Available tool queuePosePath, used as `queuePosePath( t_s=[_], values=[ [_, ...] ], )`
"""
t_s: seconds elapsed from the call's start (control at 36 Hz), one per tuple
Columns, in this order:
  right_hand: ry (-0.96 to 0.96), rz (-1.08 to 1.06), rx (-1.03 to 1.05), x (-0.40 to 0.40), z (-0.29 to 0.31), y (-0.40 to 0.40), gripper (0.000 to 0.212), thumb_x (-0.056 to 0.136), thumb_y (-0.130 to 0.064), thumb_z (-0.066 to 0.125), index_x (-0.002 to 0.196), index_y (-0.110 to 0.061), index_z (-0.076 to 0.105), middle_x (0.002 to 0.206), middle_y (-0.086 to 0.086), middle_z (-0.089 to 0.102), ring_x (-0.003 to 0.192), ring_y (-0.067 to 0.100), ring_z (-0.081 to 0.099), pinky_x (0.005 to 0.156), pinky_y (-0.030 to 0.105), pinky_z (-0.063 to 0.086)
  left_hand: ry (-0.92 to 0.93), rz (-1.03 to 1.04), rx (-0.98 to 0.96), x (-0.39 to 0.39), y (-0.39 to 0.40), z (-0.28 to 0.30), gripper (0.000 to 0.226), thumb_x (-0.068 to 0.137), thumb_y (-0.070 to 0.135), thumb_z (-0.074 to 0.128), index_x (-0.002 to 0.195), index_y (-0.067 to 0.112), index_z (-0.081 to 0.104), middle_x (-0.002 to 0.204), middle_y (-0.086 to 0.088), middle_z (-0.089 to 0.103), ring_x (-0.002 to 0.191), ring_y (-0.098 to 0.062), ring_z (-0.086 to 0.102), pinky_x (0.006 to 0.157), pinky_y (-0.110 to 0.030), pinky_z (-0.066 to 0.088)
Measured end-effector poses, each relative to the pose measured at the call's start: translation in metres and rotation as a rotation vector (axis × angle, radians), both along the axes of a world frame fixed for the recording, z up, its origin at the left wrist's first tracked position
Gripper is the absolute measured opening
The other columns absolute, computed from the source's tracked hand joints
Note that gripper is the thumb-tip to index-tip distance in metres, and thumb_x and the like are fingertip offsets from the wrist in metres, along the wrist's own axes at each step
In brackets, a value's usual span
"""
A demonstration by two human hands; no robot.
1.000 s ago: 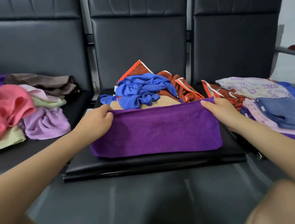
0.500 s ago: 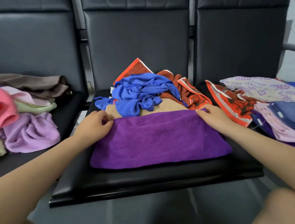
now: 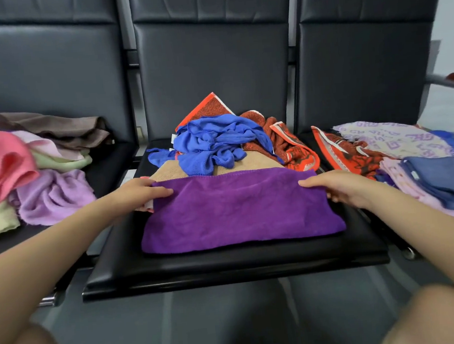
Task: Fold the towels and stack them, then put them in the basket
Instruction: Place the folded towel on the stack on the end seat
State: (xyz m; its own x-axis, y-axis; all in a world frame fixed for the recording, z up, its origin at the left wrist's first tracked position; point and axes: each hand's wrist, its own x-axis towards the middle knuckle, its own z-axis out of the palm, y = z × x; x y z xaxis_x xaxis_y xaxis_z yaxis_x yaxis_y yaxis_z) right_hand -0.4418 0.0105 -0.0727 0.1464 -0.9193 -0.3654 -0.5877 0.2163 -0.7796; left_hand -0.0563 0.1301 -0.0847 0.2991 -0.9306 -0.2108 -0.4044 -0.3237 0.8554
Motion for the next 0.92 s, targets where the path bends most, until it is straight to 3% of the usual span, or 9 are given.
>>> queuePosePath(
  t_s=[0.06,0.11,0.28,0.42,0.47,0.53,0.67,0.78,0.92],
  values=[
    [-0.088,-0.011,-0.020,0.003,-0.002,0.005,0.026,0.083,-0.035,0.073,0.102,-0.018,0.069,0.104,0.000,0.069,0.096,0.018,0.061,0.080,0.032,0.043,0.057,0.045,0.005,0.000,0.001,-0.002,0.029,0.084,0.025,0.073,0.105,0.008,0.065,0.092,-0.007,0.065,0.076,-0.017,0.060,0.069,-0.027,0.050],
    [-0.230,-0.069,-0.078,0.007,-0.003,0.010,0.021,0.089,-0.030,0.067,0.107,-0.018,0.068,0.110,0.004,0.070,0.101,0.022,0.064,0.090,0.035,0.049,0.141,0.105,-0.027,-0.004,0.002,-0.004,0.029,0.088,0.024,0.068,0.112,0.009,0.063,0.102,-0.008,0.067,0.088,-0.019,0.061,0.083,-0.033,0.050],
    [-0.233,-0.182,-0.316,0.013,-0.004,0.020,0.030,0.098,-0.034,0.055,0.117,-0.013,0.063,0.109,0.007,0.067,0.099,0.025,0.064,0.094,0.044,0.051,0.375,0.305,-0.246,-0.029,-0.001,-0.003,0.012,0.099,0.022,0.051,0.098,0.018,0.063,0.093,-0.004,0.065,0.080,-0.018,0.061,0.078,-0.034,0.052],
    [-0.201,-0.245,-0.365,0.013,-0.002,0.023,0.018,0.097,-0.032,0.057,0.098,-0.015,0.061,0.108,0.012,0.066,0.096,0.028,0.064,0.092,0.047,0.053,-0.067,0.346,-0.209,-0.040,-0.004,-0.007,0.020,0.099,0.030,0.046,0.092,0.015,0.056,0.118,-0.014,0.059,0.110,-0.032,0.057,0.096,-0.037,0.046],
    [-0.170,-0.237,-0.351,0.009,-0.003,0.023,0.020,0.097,-0.028,0.058,0.097,-0.009,0.063,0.105,0.015,0.067,0.083,0.024,0.063,0.079,0.037,0.055,-0.206,0.329,-0.142,-0.040,-0.003,-0.011,0.025,0.100,0.032,0.043,0.098,0.010,0.055,0.125,-0.017,0.053,0.116,-0.034,0.051,0.094,-0.034,0.039],
    [-0.147,-0.225,-0.243,0.006,-0.005,0.023,0.028,0.096,-0.029,0.060,0.105,-0.003,0.064,0.093,0.011,0.066,0.074,0.018,0.060,0.067,0.029,0.050,-0.237,0.318,-0.120,-0.041,-0.003,-0.012,0.029,0.100,0.034,0.042,0.103,0.008,0.056,0.126,-0.017,0.052,0.115,-0.034,0.051,0.093,-0.034,0.038],
    [-0.228,-0.152,0.031,-0.007,0.001,0.024,0.039,0.082,-0.026,0.076,0.114,-0.006,0.066,0.105,0.009,0.073,0.099,0.023,0.069,0.094,0.039,0.053,-0.135,0.357,-0.140,-0.038,-0.001,-0.014,0.040,0.094,0.043,0.048,0.116,0.009,0.052,0.114,-0.009,0.058,0.103,-0.028,0.054,0.089,-0.036,0.043],
    [-0.335,-0.145,0.032,-0.008,0.008,0.031,0.036,0.083,-0.011,0.072,0.116,0.000,0.065,0.111,0.016,0.071,0.099,0.027,0.068,0.090,0.039,0.053,-0.140,0.381,-0.142,-0.036,0.006,-0.014,0.050,0.090,0.042,0.054,0.131,0.013,0.048,0.128,-0.009,0.054,0.119,-0.029,0.051,0.100,-0.038,0.041],
    [-0.569,-0.167,0.000,-0.001,0.034,0.046,0.034,0.085,-0.017,0.068,0.117,-0.006,0.065,0.108,0.011,0.072,0.091,0.025,0.070,0.082,0.036,0.055,-0.318,0.375,-0.165,-0.034,0.018,-0.002,0.050,0.093,0.034,0.049,0.139,0.014,0.046,0.135,-0.020,0.048,0.128,-0.032,0.041,0.106,-0.038,0.032]
  ],
)
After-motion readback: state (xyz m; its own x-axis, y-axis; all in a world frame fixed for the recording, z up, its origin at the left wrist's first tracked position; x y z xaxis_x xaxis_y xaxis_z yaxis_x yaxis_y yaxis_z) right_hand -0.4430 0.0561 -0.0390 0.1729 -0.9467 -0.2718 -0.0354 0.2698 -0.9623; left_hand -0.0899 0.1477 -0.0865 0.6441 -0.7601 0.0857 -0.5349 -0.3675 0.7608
